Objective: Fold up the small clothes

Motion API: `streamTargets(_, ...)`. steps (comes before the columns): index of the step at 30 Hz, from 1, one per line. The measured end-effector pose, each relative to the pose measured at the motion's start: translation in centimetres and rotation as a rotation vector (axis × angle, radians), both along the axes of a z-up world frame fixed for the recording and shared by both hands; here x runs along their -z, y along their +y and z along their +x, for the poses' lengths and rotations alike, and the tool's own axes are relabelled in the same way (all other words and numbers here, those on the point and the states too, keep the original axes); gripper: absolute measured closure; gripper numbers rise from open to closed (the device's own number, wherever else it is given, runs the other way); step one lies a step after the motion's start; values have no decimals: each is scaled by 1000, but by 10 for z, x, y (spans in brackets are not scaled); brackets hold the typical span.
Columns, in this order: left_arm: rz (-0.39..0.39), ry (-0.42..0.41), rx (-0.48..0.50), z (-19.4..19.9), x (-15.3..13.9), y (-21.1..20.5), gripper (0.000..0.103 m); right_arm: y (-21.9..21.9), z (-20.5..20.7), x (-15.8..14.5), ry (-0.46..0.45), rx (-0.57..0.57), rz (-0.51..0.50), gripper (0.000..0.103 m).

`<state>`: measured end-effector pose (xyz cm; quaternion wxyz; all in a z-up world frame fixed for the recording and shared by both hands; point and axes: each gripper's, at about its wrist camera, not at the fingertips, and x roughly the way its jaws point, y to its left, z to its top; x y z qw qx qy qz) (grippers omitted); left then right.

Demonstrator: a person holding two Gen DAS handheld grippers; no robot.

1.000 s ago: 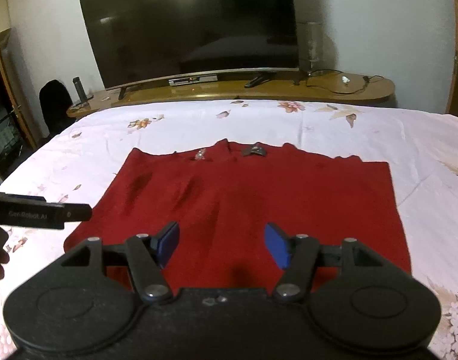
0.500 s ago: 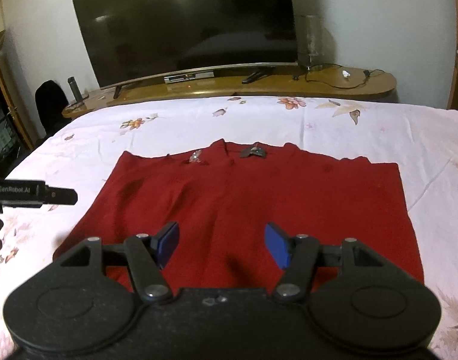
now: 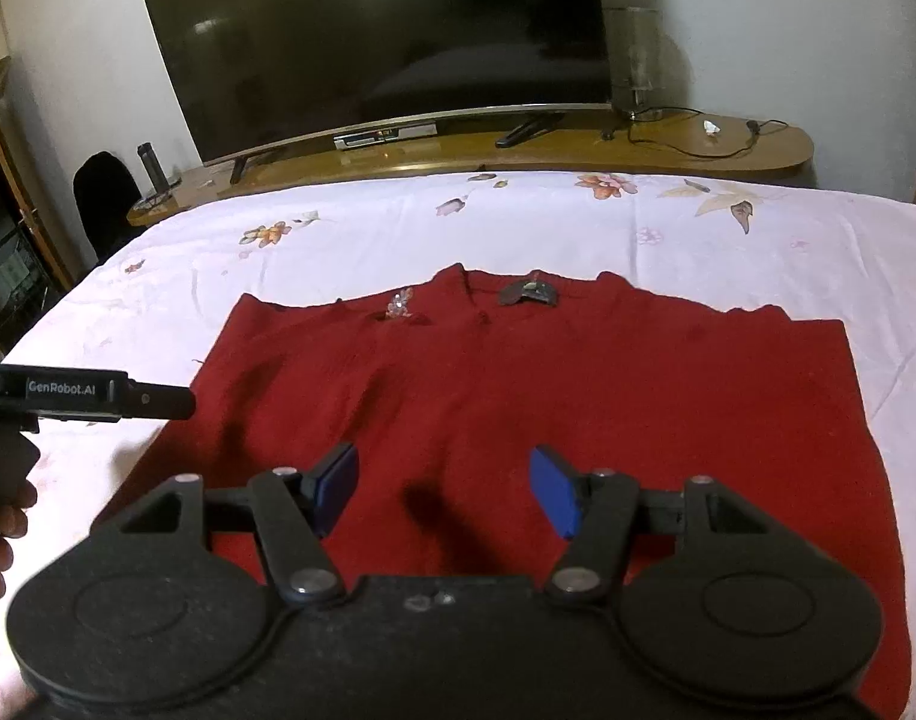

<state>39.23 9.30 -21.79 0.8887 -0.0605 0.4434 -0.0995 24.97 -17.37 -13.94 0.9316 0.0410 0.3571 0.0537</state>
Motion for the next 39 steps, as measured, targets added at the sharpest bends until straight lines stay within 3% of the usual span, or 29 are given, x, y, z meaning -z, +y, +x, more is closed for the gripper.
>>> streamTargets(6,-74,21,10,6,16,-4,1,-1,6,5,16,2,2,41)
streamTargets(9,-87,36,33,7,24,-9,27,-1,6,6,13,-1,8,41)
streamTargets(21,-121,27,46,12,29,-9,27,3,13,13,22,-2,10,41)
streamTargets(30,-166,20,46,12,26,-6,73,3,16,13,20,-1,-1,41)
streamTargets(39,-216,-4,15,8,19,-3,82,-2,29,8,-20,29,-20,41)
